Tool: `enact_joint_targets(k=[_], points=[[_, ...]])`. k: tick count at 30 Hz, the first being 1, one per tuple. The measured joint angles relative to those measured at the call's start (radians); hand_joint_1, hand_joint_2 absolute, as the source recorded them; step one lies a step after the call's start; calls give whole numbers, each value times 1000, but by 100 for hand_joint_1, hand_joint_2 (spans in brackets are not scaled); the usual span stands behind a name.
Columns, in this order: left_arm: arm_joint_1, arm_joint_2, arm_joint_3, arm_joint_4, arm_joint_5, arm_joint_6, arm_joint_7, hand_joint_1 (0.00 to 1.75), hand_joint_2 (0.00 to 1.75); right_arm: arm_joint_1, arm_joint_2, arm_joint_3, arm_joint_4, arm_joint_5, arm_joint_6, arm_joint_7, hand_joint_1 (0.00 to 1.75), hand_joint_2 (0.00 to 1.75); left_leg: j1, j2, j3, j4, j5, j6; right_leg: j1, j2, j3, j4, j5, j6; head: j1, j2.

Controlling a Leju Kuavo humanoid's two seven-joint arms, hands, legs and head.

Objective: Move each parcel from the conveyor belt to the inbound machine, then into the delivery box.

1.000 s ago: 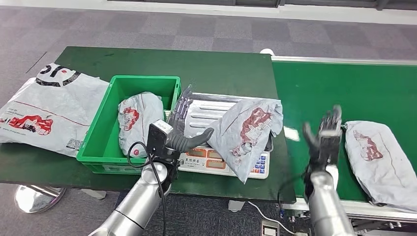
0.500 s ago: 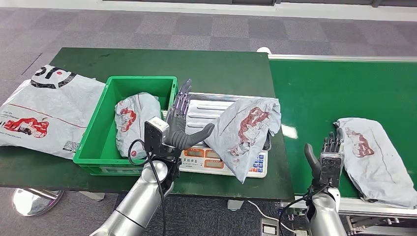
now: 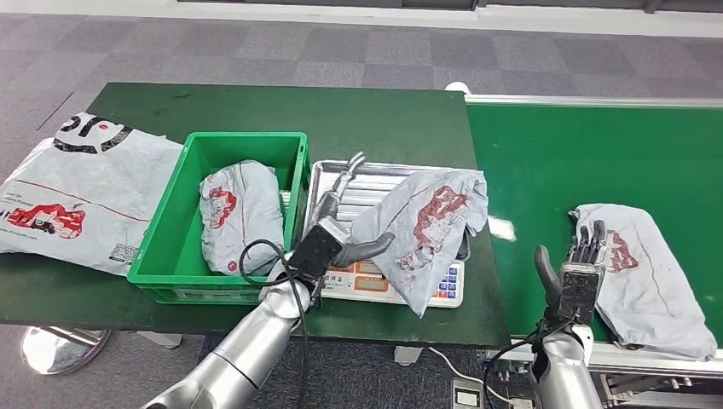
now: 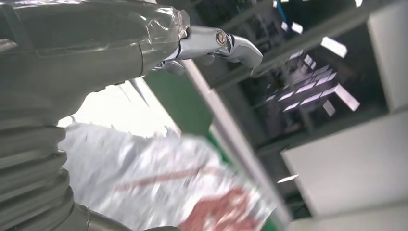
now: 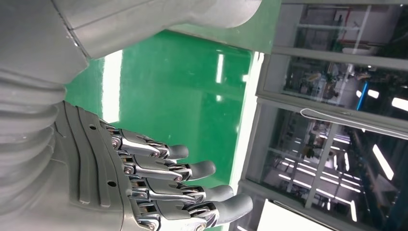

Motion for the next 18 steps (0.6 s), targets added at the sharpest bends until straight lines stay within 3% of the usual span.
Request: enact_joint_targets(k=[8,13,18], points=[[-77,-42,-138,148,-84,-104,72,0,175,-15,1,0,25,7,10,0,0,175,-1,0,0,0,0,0,-1,1,0,0,0,0,0,0],[-108,-48,-294,170,67,-300,341,0,175,-14,1,-3,29,7,3,0,0,175,-1,0,0,0,0,0,-1,1,0,0,0,0,0,0],[-144,-49,-480,191,210,-344,492,0,175,-1,1,-32,28,13,-8,0,0,175,-1,0,0,0,-1,1,-1,0,1,0,0,1,0,0]])
